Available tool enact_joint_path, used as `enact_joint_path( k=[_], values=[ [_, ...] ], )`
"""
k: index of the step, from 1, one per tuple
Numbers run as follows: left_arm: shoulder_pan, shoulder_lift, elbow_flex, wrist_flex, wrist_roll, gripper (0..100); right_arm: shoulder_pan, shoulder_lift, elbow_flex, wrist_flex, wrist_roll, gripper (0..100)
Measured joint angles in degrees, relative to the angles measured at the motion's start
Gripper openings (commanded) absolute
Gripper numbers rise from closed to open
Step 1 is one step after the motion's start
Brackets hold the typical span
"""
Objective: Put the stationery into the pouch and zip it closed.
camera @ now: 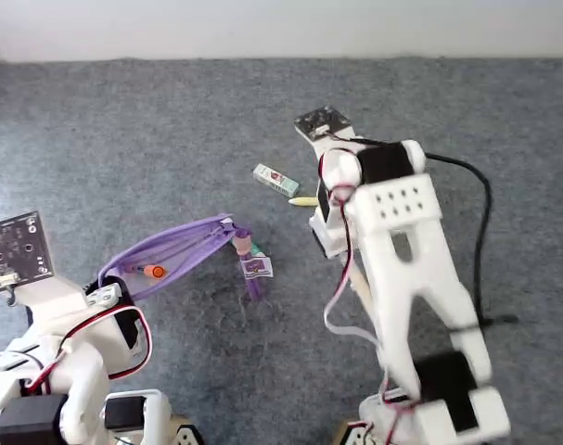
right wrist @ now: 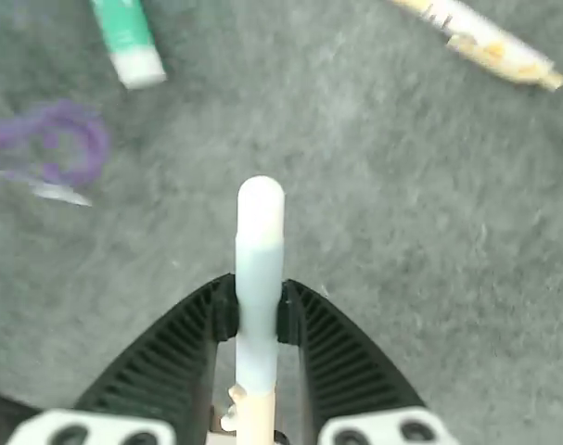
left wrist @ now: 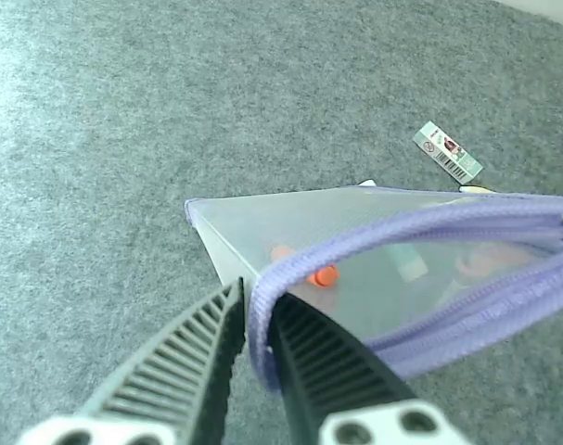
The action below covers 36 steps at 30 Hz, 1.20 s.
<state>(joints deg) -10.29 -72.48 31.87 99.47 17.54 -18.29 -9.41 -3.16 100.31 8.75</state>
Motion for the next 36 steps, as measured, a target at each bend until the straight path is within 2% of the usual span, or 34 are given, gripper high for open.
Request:
enact_joint_path(
  k=[3,8,12,18,25,34,36],
  values=[
    [0.00,0.00,0.18,0.00,0.00,1,-4.31,-8.70,0.00,0.00,-3.69,0.8],
    [0.00,-0.18,1.49,0.00,0.00,1,-16.79,-22.86,0.00,-0.26,-10.20,0.8],
    [0.00,-0.18,1.76,0.00,0.00,1,-22.95,-29.71,-0.09,-5.10,-16.79,0.8],
    [0.09,-0.18,1.93,0.00,0.00,1,-27.78,-33.14,-0.09,-20.31,-19.16,0.8],
    [0.09,-0.18,1.93,0.00,0.00,1,-36.75,-33.32,0.35,-41.14,-19.16,0.8],
    [0.09,-0.18,1.93,0.00,0.00,1,-38.15,-33.23,14.59,-62.07,-19.08,0.8],
    [0.09,-0.18,1.93,0.00,0.00,1,-38.07,-33.14,19.43,-66.37,-16.88,0.8]
  ],
)
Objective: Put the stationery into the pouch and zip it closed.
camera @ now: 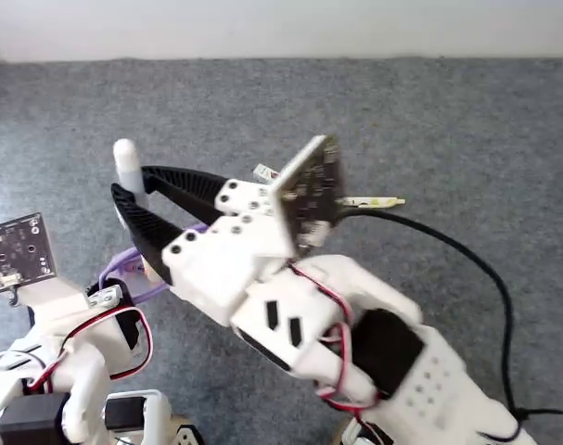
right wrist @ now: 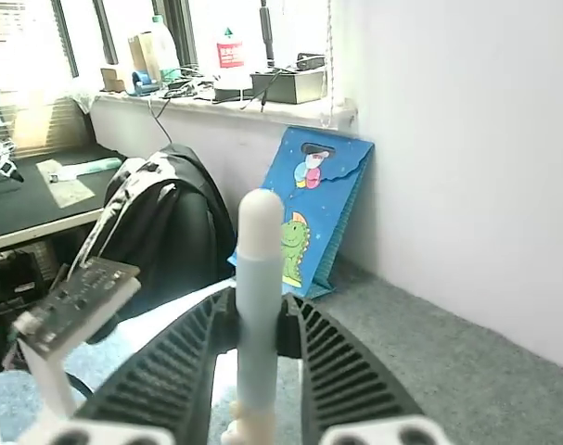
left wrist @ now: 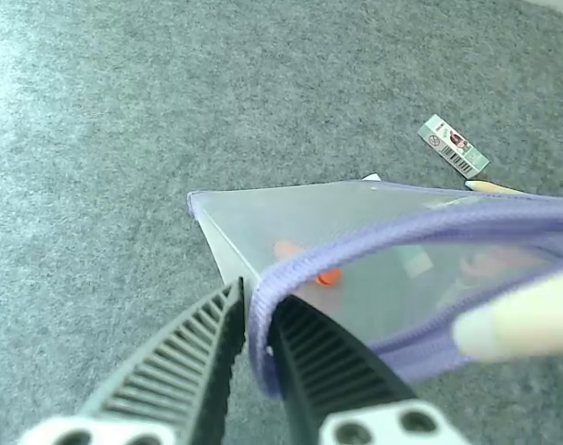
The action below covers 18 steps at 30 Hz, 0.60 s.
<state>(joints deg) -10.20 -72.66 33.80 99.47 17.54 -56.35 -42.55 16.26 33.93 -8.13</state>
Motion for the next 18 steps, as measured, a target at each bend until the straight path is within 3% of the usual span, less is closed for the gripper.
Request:
enact_joint_path(
  k=[9,12,18],
  values=[
    [0.00,0.00,0.00,0.00,0.00,1,-0.09,0.00,18.46,-16.62,9.58,0.9],
    [0.00,0.00,0.00,0.00,0.00,1,-0.09,-2.20,20.22,-16.18,10.73,2.0],
    [0.00,0.00,0.00,0.00,0.00,1,-0.09,-9.58,20.40,-4.66,11.25,20.7]
  ],
)
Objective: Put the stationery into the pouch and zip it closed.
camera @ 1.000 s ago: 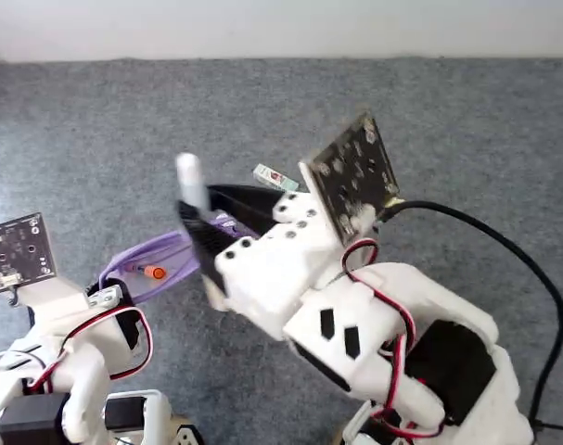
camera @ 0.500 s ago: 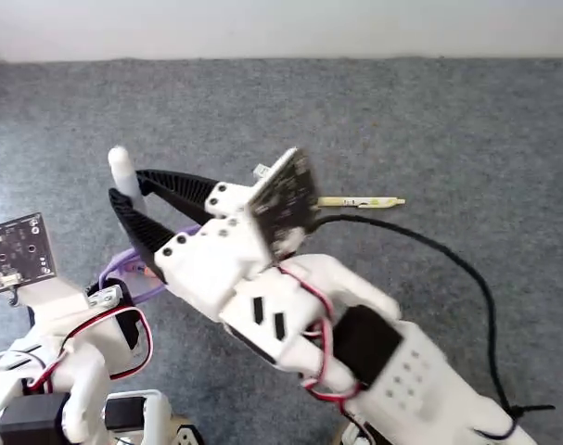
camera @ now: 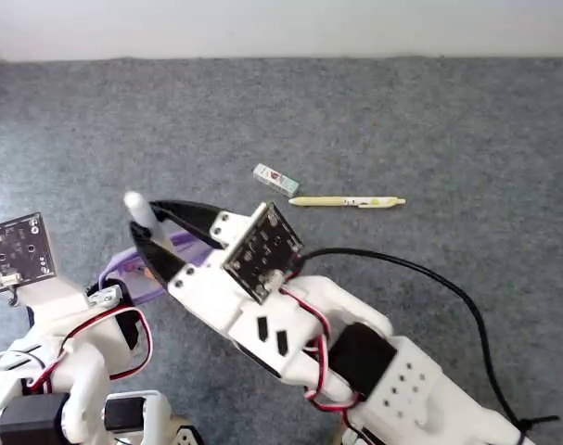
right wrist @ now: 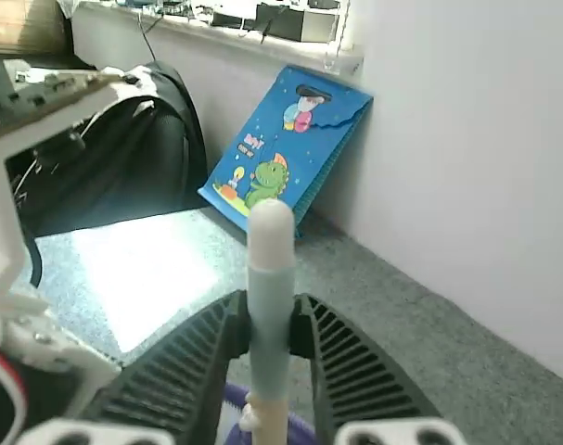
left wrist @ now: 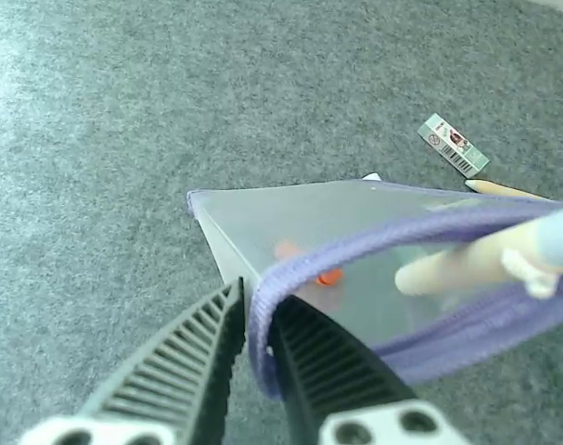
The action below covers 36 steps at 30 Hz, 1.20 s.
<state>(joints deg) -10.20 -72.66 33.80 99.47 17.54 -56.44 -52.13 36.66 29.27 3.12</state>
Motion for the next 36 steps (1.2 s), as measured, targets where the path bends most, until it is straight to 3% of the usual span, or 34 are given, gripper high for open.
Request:
enact_joint_path(
  k=[12,15,20,28,36],
  values=[
    [0.00,0.00,0.09,0.00,0.00,1,1.58,-10.46,-1.49,12.40,0.00,22.4],
    [0.00,0.00,0.09,0.00,0.00,1,4.48,-10.90,-4.04,14.86,-0.97,22.3],
    [0.00,0.00,0.09,0.00,0.00,1,13.80,-10.64,-10.37,22.24,-9.49,22.3],
    [0.00,0.00,0.09,0.00,0.00,1,31.38,1.76,-15.12,36.57,-15.03,22.2],
    [0.00,0.00,0.09,0.00,0.00,1,35.16,23.38,-18.73,43.52,-7.74,22.6]
  ],
)
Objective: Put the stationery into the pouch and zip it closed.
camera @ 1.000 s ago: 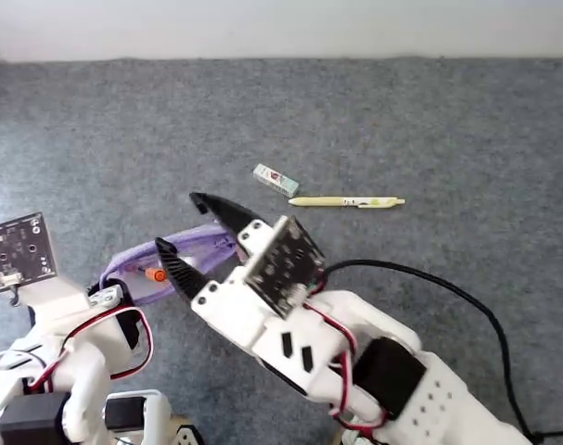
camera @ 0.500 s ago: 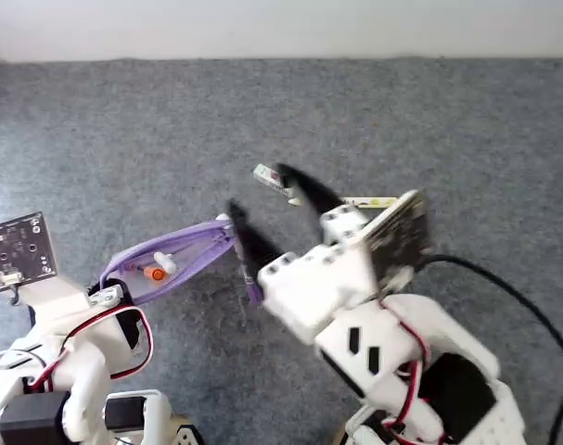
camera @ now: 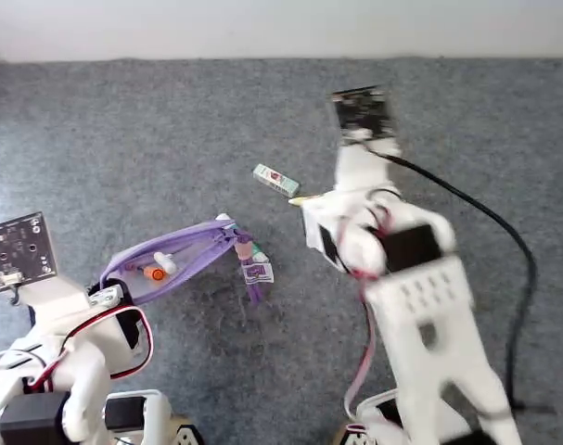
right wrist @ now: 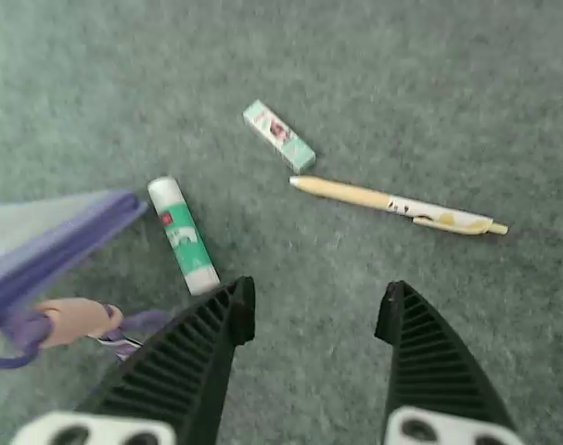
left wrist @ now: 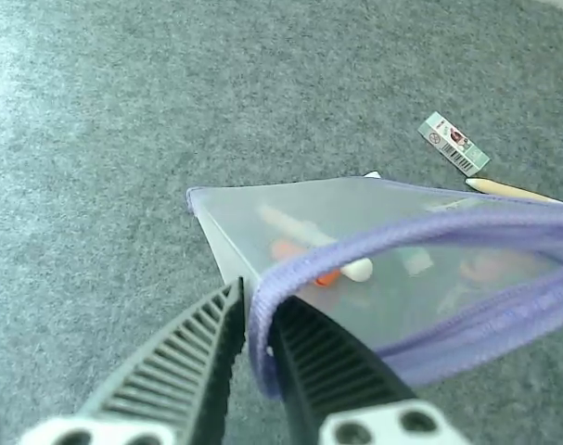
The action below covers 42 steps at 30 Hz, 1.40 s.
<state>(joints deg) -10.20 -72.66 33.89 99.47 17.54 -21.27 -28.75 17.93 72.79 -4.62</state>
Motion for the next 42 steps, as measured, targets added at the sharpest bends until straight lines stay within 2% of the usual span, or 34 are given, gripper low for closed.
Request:
enact_joint_path(
  k=[7,12,15,23,34,36,39,40,42],
  values=[
    [0.00,0.00,0.09,0.00,0.00,1,0.26,21.10,-6.51,-1.41,12.57,22.7],
    [0.00,0.00,0.18,0.00,0.00,1,1.23,36.13,-17.32,-1.85,22.59,22.7],
    [-0.97,0.00,0.18,0.00,0.00,1,2.55,45.80,-25.41,-1.93,26.11,22.7],
    [-4.40,0.00,0.18,0.00,0.00,1,4.84,68.84,-47.30,-1.41,28.75,22.7],
    [-4.92,0.00,0.18,0.00,0.00,1,4.66,88.97,-72.09,11.34,30.86,21.7],
    [-4.92,0.00,0.18,0.00,0.00,1,4.66,91.34,-75.96,13.63,30.86,16.5],
    [-4.92,0.00,0.18,0.00,0.00,1,4.75,93.98,-81.41,17.14,30.95,2.0],
    [-4.92,0.00,0.18,0.00,0.00,1,4.84,94.68,-82.99,18.11,30.95,0.1],
    [-4.92,0.00,0.18,0.00,0.00,1,5.01,95.74,-85.54,20.40,30.95,3.7]
  ],
)
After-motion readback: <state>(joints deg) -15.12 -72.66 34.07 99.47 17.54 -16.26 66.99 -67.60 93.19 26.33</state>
